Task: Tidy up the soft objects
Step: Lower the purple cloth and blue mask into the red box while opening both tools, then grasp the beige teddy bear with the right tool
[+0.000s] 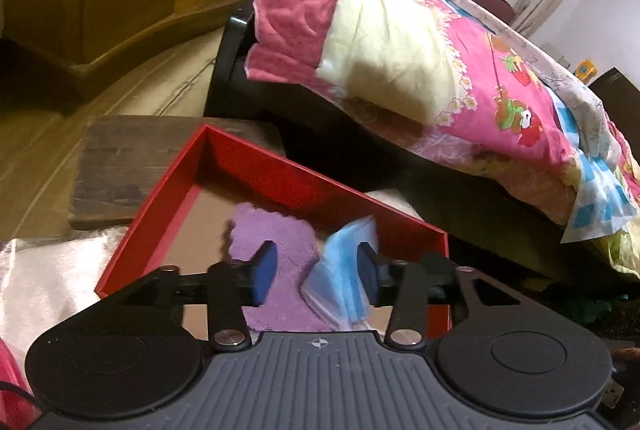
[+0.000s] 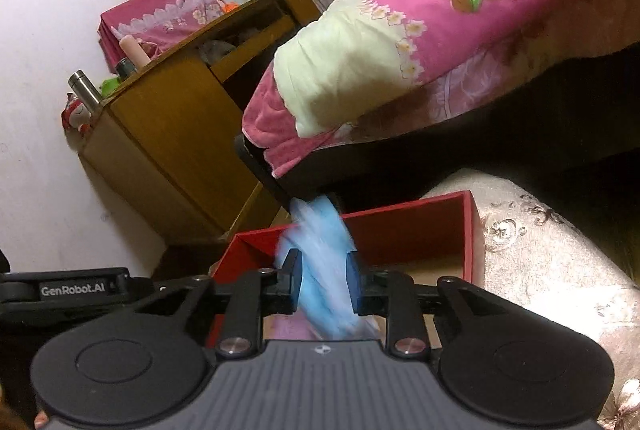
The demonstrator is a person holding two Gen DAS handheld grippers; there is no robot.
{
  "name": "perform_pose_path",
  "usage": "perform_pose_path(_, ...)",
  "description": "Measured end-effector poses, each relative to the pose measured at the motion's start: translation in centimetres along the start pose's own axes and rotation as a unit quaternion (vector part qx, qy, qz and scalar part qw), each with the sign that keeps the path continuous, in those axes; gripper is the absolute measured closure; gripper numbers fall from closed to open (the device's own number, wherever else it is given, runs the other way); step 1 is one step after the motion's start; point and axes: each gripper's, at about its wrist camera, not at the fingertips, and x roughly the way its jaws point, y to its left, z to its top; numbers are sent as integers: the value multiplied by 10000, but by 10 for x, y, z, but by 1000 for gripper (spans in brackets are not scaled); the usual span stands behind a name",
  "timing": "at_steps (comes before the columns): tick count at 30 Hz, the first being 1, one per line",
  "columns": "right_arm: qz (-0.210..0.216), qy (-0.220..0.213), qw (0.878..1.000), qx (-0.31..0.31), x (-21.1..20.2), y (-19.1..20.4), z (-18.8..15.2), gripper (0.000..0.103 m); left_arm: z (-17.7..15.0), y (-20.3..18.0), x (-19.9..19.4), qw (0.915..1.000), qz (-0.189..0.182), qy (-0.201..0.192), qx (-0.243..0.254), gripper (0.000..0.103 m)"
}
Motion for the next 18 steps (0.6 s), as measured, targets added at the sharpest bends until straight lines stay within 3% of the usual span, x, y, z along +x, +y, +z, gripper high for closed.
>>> perform_pose_path(4,-79,-93,9998,-138,-9,4,2,94,-3,-5,-16,9998,-7,-152,97,34)
perform_pose_path(18,109,-413,9990,-154,-105,33,-23,88,-41,-23,-99,9973,-568,-402,226,27)
